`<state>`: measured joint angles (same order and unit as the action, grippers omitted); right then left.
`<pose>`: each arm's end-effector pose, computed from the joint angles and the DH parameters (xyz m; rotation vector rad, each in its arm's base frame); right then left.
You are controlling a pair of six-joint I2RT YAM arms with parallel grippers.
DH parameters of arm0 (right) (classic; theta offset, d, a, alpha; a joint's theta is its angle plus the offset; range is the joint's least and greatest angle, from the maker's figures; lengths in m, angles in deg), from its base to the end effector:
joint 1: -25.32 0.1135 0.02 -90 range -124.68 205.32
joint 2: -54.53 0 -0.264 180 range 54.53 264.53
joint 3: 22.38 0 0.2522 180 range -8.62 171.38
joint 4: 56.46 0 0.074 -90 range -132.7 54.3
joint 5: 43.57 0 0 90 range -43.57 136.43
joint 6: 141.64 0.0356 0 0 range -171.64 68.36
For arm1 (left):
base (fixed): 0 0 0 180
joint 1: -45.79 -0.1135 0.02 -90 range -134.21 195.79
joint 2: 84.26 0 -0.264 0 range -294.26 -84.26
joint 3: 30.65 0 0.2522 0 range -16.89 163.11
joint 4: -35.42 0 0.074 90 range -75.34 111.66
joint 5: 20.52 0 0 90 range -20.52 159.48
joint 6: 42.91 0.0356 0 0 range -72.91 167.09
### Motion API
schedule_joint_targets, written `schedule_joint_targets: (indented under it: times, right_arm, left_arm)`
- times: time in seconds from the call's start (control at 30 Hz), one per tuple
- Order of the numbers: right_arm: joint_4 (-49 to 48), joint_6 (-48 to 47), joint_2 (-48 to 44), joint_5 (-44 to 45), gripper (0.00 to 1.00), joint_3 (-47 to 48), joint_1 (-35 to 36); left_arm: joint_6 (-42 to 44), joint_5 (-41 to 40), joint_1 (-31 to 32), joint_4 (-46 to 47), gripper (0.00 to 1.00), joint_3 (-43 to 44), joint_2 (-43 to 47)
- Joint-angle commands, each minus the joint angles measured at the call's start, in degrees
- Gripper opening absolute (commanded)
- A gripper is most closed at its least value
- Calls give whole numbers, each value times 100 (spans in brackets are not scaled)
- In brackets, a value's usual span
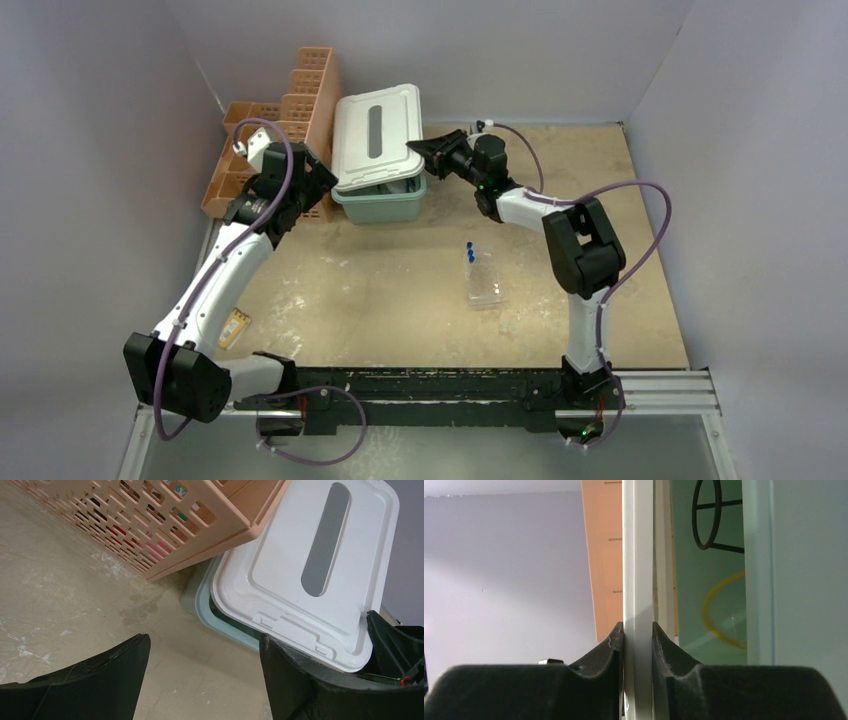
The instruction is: Organize the chemistry lab equipment
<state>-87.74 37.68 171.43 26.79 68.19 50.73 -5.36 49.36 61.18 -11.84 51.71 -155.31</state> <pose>0.4218 0.2136 0.2464 0.6544 1.6812 1.7932 0.2622 -0.0595 0.3496 -0.8721 1.9867 -0.2970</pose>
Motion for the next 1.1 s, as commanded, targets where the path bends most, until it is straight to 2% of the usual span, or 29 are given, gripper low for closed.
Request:
schedule_joint_targets:
  times: [0.0,0.17,0.43,0.6,0.73,0.83,1.07]
  right_arm:
    - [-258,82,-108,-147,8,292,68]
    - [826,-581,-341,-109,31,425,105]
    - [2492,-1518,-403,-301,52,1057,105]
    - [3707,-2302,-465,-120,59,1660,105]
    - [4900,-2765,-278,56,63,2331,138]
    - [5341,-2942,-359,247,68,2367,142]
    - [6197,-3778,-405,515,69,2631,194]
  left_arm:
    - [50,19,-97,352,79,-50,-74]
    - [127,-1,-148,515,80,-177,-184]
    - [182,34,-195,688,80,-230,-369]
    - [183,37,-212,804,81,-292,-398]
    - [120,-291,-242,678,81,-241,-452]
    - [141,-318,-282,677,81,-203,-454]
    - [42,-176,-296,839,81,-298,-530]
